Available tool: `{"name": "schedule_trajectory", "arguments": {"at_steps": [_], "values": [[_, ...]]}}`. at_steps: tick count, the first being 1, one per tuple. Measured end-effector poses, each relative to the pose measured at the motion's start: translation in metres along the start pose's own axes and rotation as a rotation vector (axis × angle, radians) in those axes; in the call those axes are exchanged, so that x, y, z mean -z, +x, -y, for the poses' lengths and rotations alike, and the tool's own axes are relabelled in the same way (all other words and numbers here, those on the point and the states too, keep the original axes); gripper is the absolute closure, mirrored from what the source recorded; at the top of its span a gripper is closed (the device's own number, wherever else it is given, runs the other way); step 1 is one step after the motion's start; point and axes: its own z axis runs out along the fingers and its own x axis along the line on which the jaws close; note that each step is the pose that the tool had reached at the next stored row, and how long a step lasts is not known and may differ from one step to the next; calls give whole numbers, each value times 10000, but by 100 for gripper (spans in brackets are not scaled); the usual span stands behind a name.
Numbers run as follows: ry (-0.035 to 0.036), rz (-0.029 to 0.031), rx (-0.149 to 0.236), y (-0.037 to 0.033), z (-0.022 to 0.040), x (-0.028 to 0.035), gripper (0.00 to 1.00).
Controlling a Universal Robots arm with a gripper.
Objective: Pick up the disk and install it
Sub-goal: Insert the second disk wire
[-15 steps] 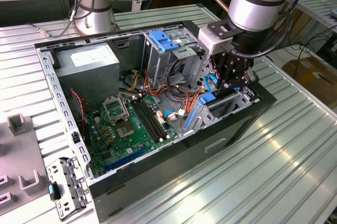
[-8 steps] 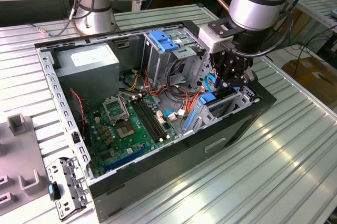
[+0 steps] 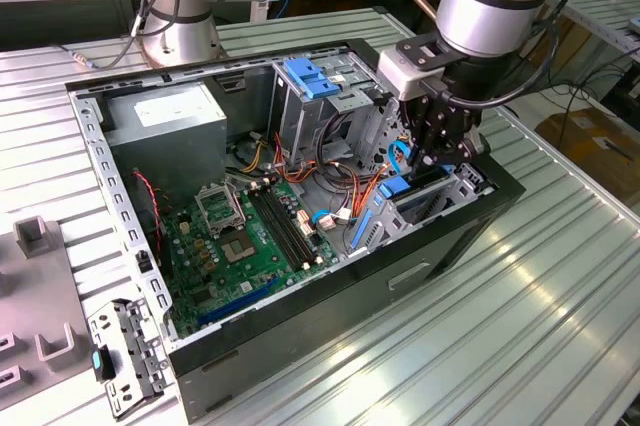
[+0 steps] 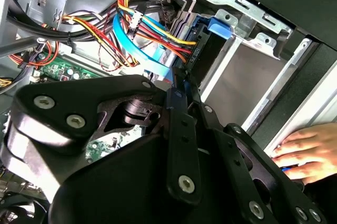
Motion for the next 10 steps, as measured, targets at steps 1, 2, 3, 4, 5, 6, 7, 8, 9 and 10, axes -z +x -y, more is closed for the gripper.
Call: {"name": "schedule_trajectory", "arguments": {"at_steps": [1,2,3,4,5,6,7,8,9,10], "values": [[0,-2,17,2,0,1,84],[1,-3,26,5,1,0,84],[1,-5,30,9,2,-1,84],[1,-4,33,8,8,-2,84],[1,-4,31,9,14,-3,84],[1,-3,33,8,18,-4,84],[1,-3,38,8,23,-4,84],[1,-3,40,9,24,-5,84],[1,-1,51,10,24,-6,84],[1,0,58,10,25,-7,84]]}}
